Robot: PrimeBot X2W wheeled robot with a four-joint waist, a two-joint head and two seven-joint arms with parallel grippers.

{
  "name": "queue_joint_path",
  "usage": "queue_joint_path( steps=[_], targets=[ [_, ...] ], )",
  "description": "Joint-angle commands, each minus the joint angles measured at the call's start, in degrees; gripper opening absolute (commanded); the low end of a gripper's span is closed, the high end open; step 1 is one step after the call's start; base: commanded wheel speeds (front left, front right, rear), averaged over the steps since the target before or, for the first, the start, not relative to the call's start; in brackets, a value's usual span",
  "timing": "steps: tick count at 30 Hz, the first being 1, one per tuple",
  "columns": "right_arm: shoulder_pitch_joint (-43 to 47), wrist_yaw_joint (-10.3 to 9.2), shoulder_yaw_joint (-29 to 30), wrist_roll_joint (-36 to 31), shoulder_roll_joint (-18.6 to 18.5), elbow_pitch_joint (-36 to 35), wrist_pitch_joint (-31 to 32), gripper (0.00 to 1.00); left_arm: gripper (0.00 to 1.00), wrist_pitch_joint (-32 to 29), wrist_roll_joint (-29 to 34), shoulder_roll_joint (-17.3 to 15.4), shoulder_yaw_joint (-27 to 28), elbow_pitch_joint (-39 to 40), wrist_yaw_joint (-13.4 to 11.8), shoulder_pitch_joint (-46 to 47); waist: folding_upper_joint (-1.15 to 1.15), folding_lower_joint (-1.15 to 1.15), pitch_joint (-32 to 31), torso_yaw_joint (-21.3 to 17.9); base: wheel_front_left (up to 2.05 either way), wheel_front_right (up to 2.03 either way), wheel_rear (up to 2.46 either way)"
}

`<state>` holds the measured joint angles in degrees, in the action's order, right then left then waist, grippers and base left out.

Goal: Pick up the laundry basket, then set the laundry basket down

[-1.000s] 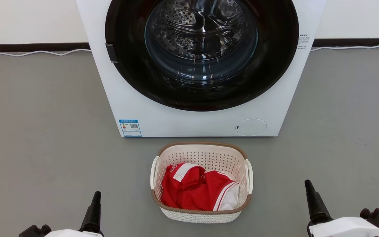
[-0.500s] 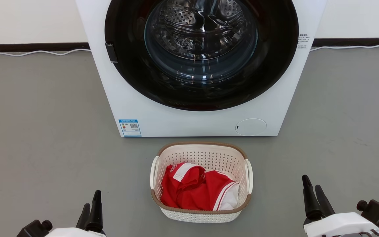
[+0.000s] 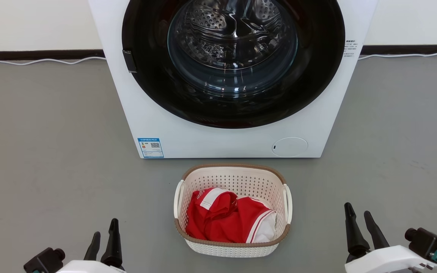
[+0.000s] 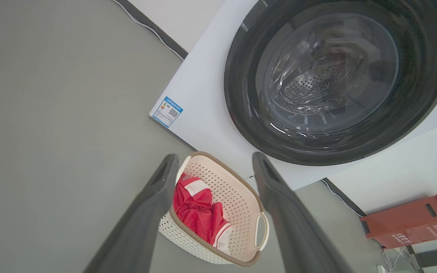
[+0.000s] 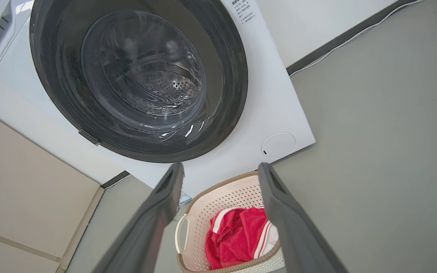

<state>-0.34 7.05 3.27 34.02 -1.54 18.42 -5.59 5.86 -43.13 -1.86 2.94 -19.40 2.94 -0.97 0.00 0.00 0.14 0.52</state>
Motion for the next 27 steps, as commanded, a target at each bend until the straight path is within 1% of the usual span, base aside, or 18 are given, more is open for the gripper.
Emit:
queue_joint_path(
  steps=[1, 17, 24, 25, 27],
  targets=[
    [-3.1, 0.25, -1.2, -1.8, -0.8, -1.3, -1.0, 1.0, 1.0, 0.7, 1.5, -0.5, 0.7, 1.3, -0.5, 2.7, 0.0, 0.0, 0.0, 0.0, 0.0, 0.0, 0.0],
    [-3.8, 0.31, -2.1, -14.0, -1.0, -0.5, -3.7, 1.0, 1.0, 3.4, 12.2, -0.7, 0.6, 1.1, -2.2, 2.8, 0.0, 0.0, 0.3, 0.0, 0.0, 0.0, 0.0],
    [-4.0, 0.34, -2.0, -19.1, -1.1, 0.4, -4.9, 1.0, 1.0, 4.6, 17.4, -0.7, 0.5, 0.9, -2.8, 2.8, 0.0, 0.0, 0.4, 0.0, 0.0, 0.0, 0.0],
    [-4.1, 0.34, -2.0, -20.5, -1.1, 0.8, -5.2, 1.0, 1.0, 4.9, 18.9, -0.8, 0.6, 0.9, -3.0, 2.8, 0.0, 0.0, 0.4, 0.0, 0.0, 0.0, 0.0],
    [-4.1, 0.35, -1.9, -21.2, -1.1, 1.1, -5.4, 1.0, 1.0, 5.1, 19.7, -0.8, 0.6, 1.0, -3.0, 2.8, 0.0, 0.0, 0.4, 0.0, 0.0, 0.0, 0.0]
  ],
)
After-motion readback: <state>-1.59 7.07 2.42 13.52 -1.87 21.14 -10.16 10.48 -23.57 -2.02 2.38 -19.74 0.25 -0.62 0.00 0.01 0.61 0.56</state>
